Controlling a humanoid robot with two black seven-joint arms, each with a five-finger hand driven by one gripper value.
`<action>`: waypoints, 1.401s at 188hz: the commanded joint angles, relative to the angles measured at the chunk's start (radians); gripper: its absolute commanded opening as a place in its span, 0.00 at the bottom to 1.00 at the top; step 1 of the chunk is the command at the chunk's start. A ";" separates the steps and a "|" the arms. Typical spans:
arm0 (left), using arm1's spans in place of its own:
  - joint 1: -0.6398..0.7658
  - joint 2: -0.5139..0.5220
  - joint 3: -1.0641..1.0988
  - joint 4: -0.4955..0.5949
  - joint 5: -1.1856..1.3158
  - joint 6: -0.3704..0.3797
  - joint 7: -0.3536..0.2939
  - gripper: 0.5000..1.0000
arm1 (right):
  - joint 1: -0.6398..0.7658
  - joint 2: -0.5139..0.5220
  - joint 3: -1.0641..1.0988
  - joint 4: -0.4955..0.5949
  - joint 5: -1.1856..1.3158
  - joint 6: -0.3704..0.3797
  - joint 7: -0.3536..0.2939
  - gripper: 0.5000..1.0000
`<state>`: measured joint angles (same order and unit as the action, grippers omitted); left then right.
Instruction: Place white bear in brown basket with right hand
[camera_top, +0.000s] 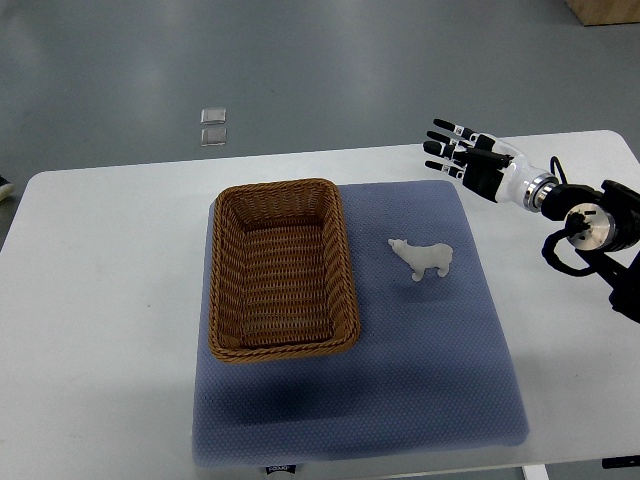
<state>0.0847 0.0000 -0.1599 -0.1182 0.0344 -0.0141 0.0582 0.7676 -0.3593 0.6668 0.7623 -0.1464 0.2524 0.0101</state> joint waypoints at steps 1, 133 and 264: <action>-0.008 0.000 0.000 -0.006 0.001 0.000 0.000 1.00 | -0.001 -0.001 0.005 0.005 -0.104 -0.016 0.002 0.86; -0.016 0.000 0.002 -0.011 0.001 -0.001 0.000 1.00 | 0.026 -0.029 -0.007 0.060 -0.607 0.113 0.053 0.86; -0.016 0.000 0.002 -0.011 0.001 -0.001 0.000 1.00 | 0.003 -0.107 -0.047 0.281 -1.108 0.211 0.142 0.86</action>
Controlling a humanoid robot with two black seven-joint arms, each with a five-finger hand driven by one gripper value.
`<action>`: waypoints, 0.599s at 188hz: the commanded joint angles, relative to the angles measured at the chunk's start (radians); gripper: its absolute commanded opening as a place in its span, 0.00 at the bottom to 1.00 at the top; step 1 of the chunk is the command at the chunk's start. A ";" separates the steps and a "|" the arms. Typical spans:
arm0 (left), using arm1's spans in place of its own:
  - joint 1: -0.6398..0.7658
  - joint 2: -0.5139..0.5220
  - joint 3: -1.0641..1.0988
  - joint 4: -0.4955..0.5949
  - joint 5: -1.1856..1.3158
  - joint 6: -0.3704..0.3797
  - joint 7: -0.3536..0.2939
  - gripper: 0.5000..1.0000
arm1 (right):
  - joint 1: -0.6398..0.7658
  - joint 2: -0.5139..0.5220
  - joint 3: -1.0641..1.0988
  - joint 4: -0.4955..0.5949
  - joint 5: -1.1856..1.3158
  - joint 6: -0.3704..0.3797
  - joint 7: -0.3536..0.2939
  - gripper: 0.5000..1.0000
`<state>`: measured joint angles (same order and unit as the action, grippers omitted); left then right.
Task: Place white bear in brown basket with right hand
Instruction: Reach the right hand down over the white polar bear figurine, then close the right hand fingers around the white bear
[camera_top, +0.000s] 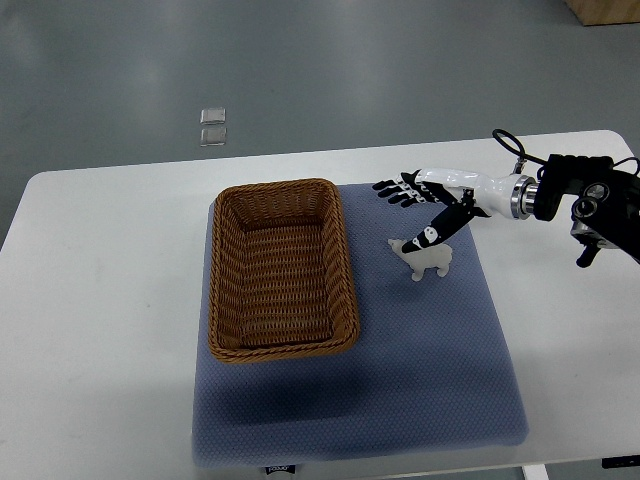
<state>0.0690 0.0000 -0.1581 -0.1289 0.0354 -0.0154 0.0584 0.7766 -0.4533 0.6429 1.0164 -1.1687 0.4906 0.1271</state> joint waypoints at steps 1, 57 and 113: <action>0.000 0.000 0.000 0.000 0.000 0.000 0.000 1.00 | -0.007 -0.013 -0.023 0.027 -0.086 -0.027 0.025 0.86; 0.000 0.000 0.000 0.000 0.000 0.000 0.000 1.00 | -0.008 -0.030 -0.074 0.056 -0.200 -0.096 0.086 0.86; 0.000 0.000 0.000 0.000 0.000 0.000 0.000 1.00 | -0.028 -0.022 -0.111 0.042 -0.267 -0.167 0.088 0.85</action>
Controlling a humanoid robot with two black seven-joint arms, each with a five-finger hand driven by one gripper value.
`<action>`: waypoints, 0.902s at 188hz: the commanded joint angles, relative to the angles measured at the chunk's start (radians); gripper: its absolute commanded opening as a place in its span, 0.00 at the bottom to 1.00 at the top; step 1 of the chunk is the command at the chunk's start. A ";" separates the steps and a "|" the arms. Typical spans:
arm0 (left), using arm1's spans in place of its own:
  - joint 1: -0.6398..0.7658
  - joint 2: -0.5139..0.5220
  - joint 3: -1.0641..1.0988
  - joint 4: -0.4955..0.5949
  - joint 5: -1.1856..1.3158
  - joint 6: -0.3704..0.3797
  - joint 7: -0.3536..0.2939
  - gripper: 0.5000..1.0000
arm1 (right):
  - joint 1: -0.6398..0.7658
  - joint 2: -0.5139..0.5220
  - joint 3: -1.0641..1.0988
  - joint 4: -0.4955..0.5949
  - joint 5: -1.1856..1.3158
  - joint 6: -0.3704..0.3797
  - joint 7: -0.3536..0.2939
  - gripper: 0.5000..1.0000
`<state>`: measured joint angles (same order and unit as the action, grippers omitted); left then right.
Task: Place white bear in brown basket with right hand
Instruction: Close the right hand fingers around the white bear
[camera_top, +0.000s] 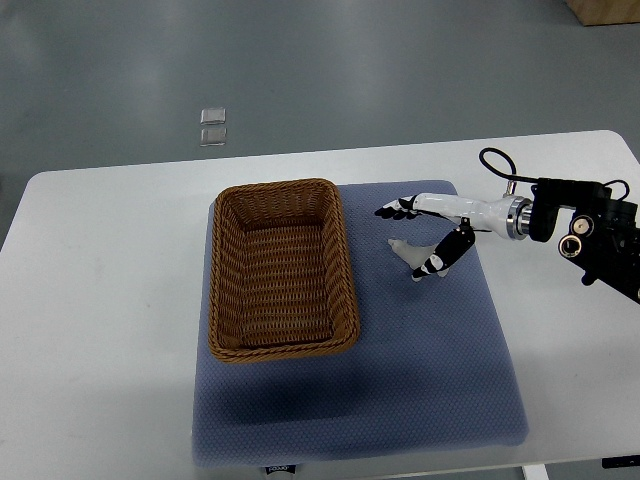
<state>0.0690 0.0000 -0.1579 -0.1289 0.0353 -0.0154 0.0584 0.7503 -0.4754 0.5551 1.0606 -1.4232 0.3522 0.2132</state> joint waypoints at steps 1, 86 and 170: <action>0.000 0.000 0.000 0.000 0.000 0.000 0.000 1.00 | -0.002 0.000 -0.023 -0.002 -0.013 -0.028 0.002 0.85; 0.000 0.000 0.000 0.000 0.000 0.000 0.000 1.00 | -0.002 0.000 -0.041 -0.034 -0.036 -0.061 0.002 0.73; 0.000 0.000 0.000 0.000 0.000 0.000 0.000 1.00 | -0.002 -0.005 -0.046 -0.039 -0.036 -0.061 0.002 0.44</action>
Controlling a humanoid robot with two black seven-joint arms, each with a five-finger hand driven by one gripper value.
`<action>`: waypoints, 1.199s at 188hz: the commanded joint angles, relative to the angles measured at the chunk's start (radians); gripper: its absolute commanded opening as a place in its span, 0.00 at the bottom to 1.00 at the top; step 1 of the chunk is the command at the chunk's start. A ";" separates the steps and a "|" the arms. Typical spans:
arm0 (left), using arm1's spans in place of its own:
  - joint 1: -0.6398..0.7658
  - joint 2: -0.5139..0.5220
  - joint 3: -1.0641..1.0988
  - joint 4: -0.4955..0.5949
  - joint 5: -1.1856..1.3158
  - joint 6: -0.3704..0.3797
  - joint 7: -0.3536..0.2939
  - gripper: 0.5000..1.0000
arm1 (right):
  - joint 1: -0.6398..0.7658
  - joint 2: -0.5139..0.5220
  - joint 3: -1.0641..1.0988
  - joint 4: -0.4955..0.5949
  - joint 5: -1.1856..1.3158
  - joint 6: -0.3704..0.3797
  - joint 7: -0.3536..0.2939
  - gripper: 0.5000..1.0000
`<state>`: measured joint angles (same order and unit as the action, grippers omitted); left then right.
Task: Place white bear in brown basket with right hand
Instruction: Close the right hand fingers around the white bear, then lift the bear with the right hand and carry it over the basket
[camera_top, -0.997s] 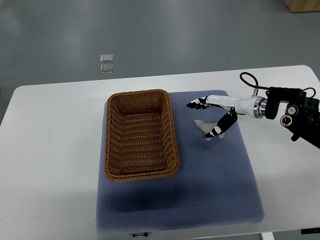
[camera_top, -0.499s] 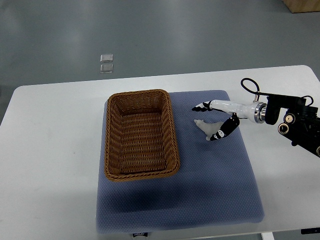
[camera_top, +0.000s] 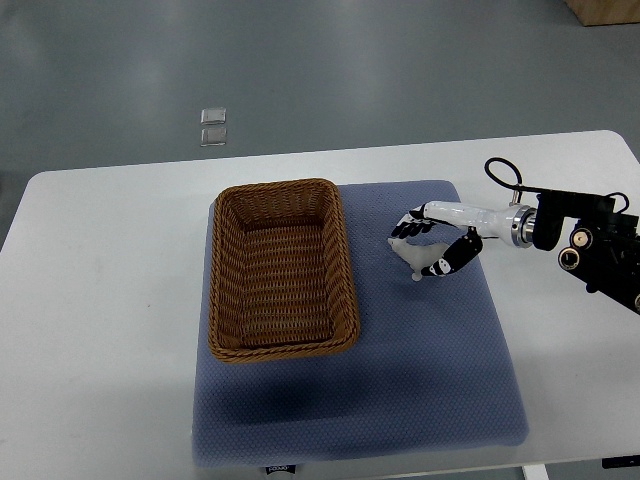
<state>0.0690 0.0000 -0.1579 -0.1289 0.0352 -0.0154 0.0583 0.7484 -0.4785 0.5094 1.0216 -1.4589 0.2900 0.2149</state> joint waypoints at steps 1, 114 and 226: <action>0.000 0.000 0.000 0.000 0.000 0.000 0.000 1.00 | 0.002 -0.002 0.000 0.000 0.000 0.001 0.000 0.44; 0.000 0.000 0.000 0.000 0.000 0.000 0.000 1.00 | 0.017 -0.011 0.005 0.002 0.002 0.001 0.038 0.00; 0.000 0.000 0.000 0.000 0.000 0.000 0.000 1.00 | 0.233 0.113 -0.074 -0.018 0.003 -0.003 0.044 0.00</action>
<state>0.0690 0.0000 -0.1580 -0.1289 0.0352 -0.0153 0.0581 0.9380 -0.4079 0.4931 1.0213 -1.4518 0.2914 0.2593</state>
